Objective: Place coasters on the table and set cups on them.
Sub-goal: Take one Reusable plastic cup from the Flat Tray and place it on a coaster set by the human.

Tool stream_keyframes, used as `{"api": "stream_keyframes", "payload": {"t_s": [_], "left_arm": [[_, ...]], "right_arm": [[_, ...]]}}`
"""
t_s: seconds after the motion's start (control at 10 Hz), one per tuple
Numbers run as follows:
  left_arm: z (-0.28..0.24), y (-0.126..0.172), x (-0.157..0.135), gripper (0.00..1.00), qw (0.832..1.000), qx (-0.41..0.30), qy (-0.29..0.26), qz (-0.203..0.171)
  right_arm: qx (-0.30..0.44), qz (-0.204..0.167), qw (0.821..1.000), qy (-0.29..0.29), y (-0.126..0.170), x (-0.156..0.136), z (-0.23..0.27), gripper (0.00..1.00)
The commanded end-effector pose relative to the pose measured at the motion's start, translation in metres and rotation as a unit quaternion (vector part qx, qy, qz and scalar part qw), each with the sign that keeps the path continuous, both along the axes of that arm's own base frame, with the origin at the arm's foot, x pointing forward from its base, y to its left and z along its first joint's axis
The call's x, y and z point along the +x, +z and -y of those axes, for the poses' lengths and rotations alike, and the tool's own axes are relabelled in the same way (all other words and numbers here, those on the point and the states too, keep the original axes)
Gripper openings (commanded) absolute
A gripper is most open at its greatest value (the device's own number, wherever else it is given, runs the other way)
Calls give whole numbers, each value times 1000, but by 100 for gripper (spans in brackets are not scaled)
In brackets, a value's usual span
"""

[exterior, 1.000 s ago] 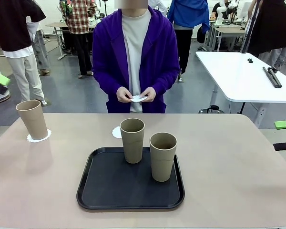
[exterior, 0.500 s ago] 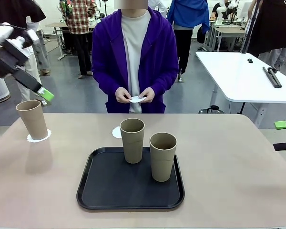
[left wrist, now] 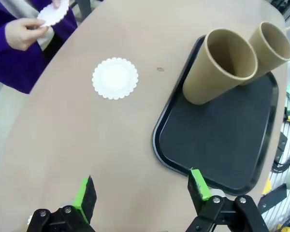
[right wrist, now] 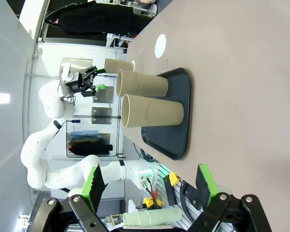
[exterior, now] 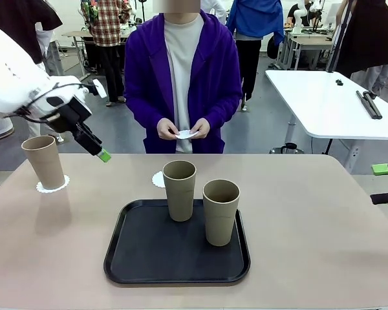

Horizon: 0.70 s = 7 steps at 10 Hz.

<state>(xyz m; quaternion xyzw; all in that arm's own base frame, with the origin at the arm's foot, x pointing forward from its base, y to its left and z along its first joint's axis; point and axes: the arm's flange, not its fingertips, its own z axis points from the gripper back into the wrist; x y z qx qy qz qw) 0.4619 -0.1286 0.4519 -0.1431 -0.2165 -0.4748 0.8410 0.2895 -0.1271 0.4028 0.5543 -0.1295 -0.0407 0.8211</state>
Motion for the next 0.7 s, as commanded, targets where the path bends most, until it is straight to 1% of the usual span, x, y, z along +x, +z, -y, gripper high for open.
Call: {"api": "stream_keyframes", "payload": {"t_s": [0.0, 0.1, 0.6], "left_arm": [[-7, 3, -1, 100, 998, -4, 4, -59], [0, 0, 0, 100, 1000, 0, 0, 0], [0, 0, 0, 100, 1000, 0, 0, 0]], "right_arm": [[5, 5, 1000, 1, 1, 1, 0, 100], [5, 5, 1000, 1, 1, 1, 0, 100], [5, 5, 1000, 1, 1, 1, 0, 100]]}}
